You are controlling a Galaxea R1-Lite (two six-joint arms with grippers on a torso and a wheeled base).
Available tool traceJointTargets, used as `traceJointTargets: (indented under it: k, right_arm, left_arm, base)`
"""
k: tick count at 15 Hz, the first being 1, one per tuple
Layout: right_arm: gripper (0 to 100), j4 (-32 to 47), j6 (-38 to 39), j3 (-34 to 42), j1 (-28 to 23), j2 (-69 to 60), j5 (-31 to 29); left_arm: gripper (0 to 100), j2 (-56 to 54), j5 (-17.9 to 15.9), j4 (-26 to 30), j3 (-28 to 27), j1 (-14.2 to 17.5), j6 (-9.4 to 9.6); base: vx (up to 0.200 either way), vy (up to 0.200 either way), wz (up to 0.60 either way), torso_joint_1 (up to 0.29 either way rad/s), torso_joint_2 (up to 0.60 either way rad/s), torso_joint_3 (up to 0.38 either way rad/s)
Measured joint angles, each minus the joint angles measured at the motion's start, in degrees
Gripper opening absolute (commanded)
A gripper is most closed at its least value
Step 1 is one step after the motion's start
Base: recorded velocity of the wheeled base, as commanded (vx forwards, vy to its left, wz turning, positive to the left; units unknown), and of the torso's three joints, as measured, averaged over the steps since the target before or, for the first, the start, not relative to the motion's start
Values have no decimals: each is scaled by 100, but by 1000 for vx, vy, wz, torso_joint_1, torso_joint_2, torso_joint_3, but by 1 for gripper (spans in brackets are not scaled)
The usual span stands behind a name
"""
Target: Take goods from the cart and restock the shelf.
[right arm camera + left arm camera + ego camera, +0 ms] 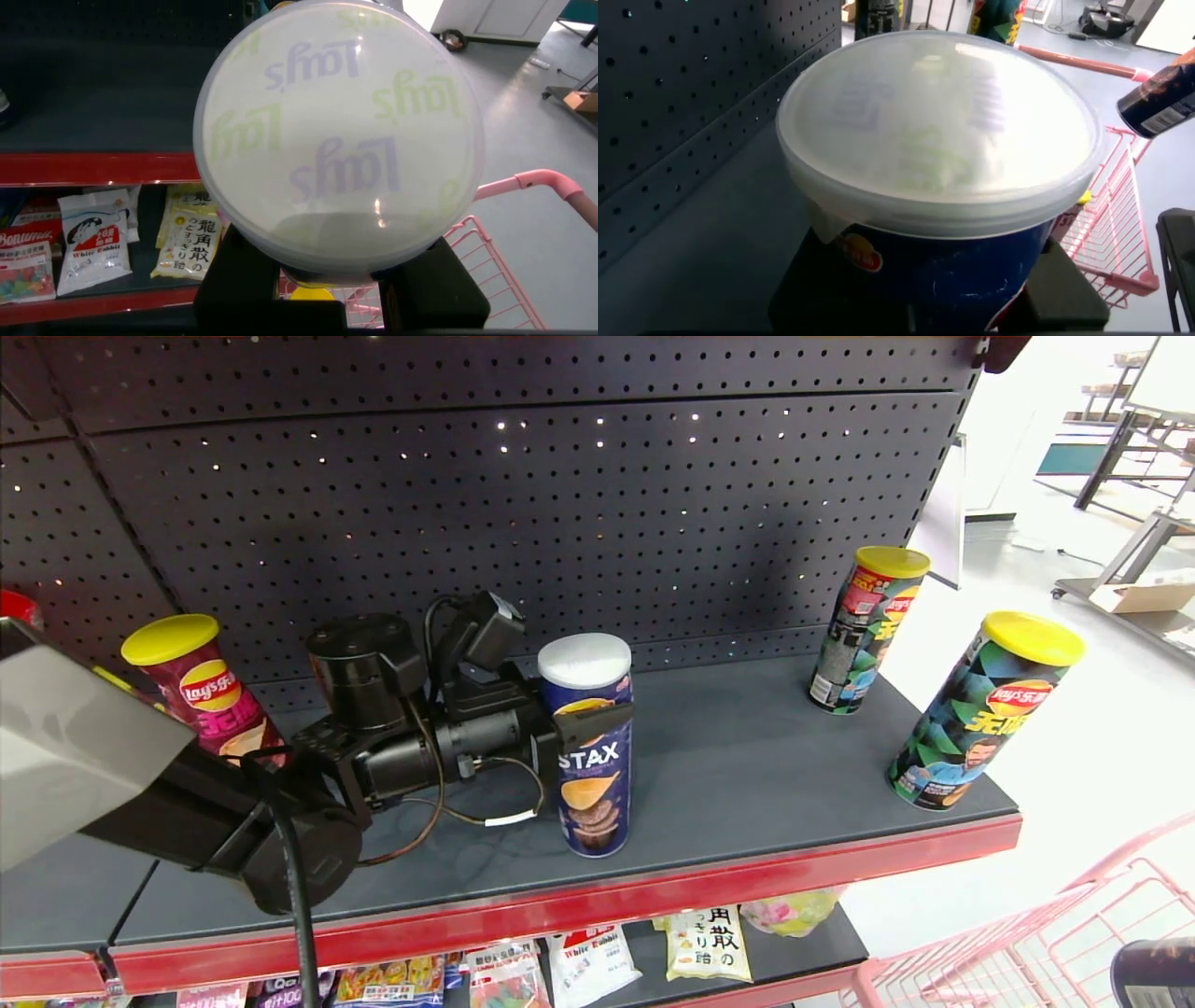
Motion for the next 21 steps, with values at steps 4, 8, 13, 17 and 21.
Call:
traceJointTargets:
  k: [4, 8, 13, 17, 21]
  right_arm:
    - [0, 0, 0, 11, -2, 0, 0]
    - [0, 1, 0, 27, -5, 0, 0]
    - [0, 4, 2, 27, -7, 0, 2]
    - [0, 1, 4, 27, -5, -2, 0]
    - [0, 0, 4, 27, -2, -2, 0]
  left_arm:
    - [0, 41, 21, -127, 90, 22, 4]
    - [0, -38, 55, -169, 311, 26, 9]
    - [0, -215, 46, -110, 389, 99, 9]
    - [0, -317, 0, -127, 386, 99, 6]
    - [0, -369, -11, -138, 521, 113, 72]
  base:
    - [0, 0, 0, 0, 0, 0]
    - [0, 0, 0, 0, 0, 0]
    - [0, 0, 0, 0, 0, 0]
    - [0, 0, 0, 0, 0, 0]
    - [0, 0, 0, 0, 0, 0]
